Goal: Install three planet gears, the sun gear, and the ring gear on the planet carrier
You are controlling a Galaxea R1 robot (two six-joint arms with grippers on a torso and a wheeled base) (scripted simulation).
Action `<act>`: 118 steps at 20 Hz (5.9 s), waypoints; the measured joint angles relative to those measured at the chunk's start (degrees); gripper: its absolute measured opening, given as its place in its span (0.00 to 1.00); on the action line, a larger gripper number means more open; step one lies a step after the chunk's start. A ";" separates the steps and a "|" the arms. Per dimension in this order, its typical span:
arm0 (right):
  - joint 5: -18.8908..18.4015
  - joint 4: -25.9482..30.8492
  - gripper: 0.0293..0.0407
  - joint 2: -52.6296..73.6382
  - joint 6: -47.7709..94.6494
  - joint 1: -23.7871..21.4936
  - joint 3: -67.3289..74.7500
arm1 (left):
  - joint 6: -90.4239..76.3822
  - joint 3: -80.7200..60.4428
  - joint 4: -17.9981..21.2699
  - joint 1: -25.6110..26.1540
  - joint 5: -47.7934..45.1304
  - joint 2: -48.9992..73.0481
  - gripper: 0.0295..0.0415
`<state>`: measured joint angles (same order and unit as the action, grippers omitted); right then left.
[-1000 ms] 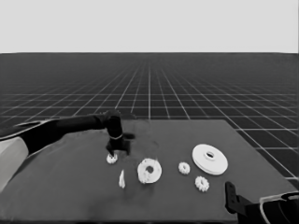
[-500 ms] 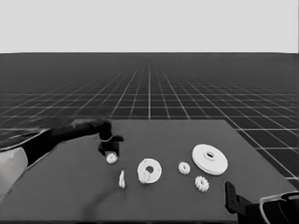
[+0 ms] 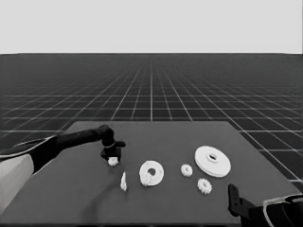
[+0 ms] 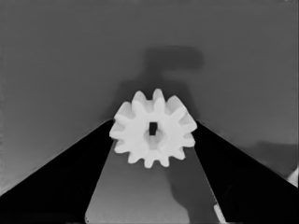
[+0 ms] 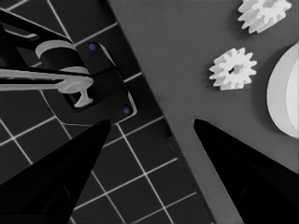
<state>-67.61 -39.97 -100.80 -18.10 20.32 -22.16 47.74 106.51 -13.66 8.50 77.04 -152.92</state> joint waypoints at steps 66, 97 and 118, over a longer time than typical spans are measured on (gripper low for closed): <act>0.00 0.00 0.81 0.00 0.00 0.00 0.00 | -66.34 -81.22 -3.96 -27.76 -37.59 50.99 0.75; -12.48 20.30 0.17 -47.94 -45.68 -9.43 -64.52 | -67.84 -82.57 -4.11 -28.11 -38.28 52.37 0.75; -20.23 29.60 0.17 -66.03 -59.82 -20.73 -66.99 | -67.84 -82.57 -4.11 -28.11 -38.28 52.37 0.75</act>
<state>-87.84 -10.38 -166.82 -77.92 -0.41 -89.15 -20.10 23.94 -17.77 -19.61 38.76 -100.55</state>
